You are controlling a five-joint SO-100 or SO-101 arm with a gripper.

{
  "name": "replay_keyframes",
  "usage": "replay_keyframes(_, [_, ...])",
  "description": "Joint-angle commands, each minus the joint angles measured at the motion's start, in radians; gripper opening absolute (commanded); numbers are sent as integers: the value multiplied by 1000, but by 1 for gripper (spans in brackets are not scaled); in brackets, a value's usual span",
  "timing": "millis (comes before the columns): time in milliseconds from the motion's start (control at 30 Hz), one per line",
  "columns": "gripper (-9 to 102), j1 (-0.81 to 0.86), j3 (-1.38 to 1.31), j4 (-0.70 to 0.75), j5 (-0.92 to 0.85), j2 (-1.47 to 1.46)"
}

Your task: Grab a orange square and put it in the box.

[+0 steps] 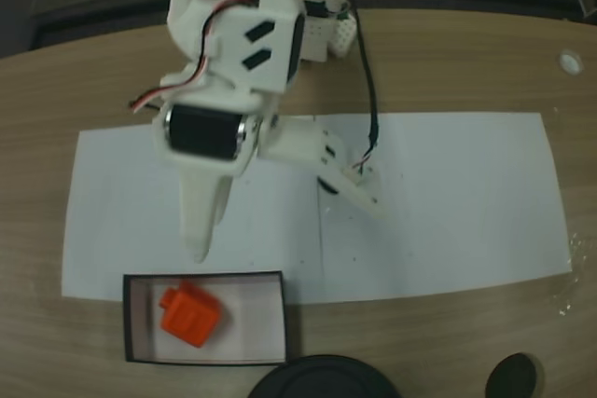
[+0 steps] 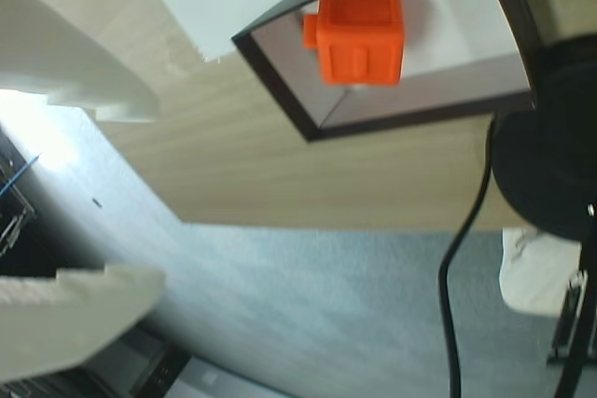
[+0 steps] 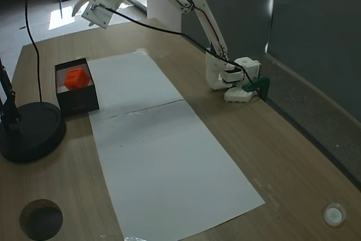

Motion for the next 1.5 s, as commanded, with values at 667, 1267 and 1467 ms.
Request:
replay_keyframes(667, [0, -9, 979, -49, -2, 1348])
replay_keyframes(1267, [0, -195, 1578, -109, -3, 1948])
replay_keyframes(1467, [0, -195, 1700, -109, -3, 2074])
